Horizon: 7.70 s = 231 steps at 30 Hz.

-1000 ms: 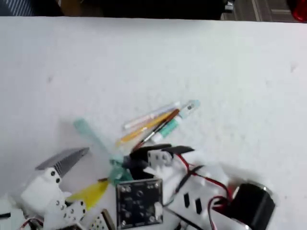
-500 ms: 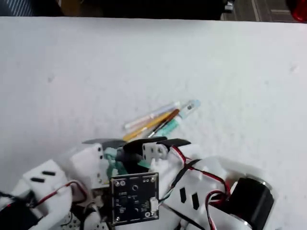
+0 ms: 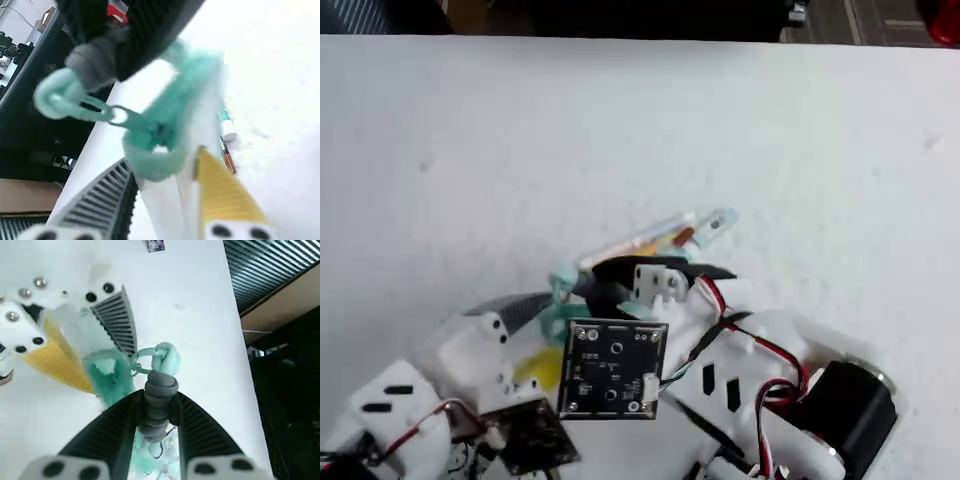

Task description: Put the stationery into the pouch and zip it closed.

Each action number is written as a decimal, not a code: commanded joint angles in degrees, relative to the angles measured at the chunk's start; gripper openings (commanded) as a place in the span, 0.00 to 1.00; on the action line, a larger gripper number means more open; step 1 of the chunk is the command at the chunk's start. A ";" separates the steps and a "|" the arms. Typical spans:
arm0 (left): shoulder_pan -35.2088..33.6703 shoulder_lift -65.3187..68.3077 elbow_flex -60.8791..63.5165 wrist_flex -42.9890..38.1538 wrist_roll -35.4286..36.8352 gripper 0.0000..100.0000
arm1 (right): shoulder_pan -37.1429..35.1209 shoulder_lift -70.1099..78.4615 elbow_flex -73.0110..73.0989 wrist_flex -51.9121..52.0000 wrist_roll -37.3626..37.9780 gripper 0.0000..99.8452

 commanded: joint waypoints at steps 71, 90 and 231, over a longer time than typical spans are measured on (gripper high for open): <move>-20.44 -13.41 17.85 -16.53 34.99 0.02 | 28.97 19.82 8.97 -41.54 -28.04 0.02; -20.97 -13.41 18.29 -17.58 34.90 0.02 | 30.11 22.20 8.70 -38.37 -30.95 0.14; -28.53 -13.41 28.92 -26.90 48.79 0.29 | 17.54 0.57 2.99 -42.59 -46.07 0.02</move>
